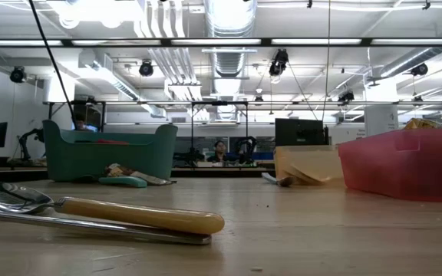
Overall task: Pick & Place Food Item
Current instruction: Put the white seasoning bottle into the green bin
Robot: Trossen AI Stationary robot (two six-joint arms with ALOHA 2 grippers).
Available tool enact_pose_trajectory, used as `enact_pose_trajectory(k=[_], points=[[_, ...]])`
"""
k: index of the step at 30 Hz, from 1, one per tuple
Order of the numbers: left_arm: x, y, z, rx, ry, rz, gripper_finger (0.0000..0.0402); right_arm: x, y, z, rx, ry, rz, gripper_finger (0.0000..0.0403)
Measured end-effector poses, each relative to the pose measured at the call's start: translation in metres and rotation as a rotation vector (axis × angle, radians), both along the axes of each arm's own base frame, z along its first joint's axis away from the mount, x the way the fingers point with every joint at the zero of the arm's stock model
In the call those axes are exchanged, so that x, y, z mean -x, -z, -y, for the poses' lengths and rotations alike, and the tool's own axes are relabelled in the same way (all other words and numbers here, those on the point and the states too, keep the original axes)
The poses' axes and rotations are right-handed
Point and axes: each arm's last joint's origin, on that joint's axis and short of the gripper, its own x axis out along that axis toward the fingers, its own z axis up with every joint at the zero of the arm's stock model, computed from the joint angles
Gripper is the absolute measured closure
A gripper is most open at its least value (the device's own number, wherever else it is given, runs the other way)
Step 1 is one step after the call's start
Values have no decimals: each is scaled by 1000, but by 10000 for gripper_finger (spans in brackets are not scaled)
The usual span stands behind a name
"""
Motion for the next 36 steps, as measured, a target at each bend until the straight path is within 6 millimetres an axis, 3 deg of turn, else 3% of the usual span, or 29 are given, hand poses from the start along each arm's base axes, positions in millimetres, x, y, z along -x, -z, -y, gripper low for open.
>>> enact_pose_trajectory(k=[10, 14, 20, 29, 33, 36], points=[[1, -9, -4, 122, 47, -20, 57, 1, -2, -2, 39, -59, 33, 207], [1, -9, -5, 103, 55, -17, 45, 1, -2, -2, 30, -48, 23, 207], [1, -8, -9, 87, 44, -14, 83, 1, -2, -1, 28, -40, 21, 207], [0, -7, -10, 13, 56, 19, 206, 1, 0, 0, 5, -12, -7, 207], [1, -7, -10, 2, 63, 24, 206, 1, 0, 0, 7, -6, -6, 205], [0, -8, -10, 6, 81, 39, 206, 1, -1, -1, 23, -21, 15, 162]])
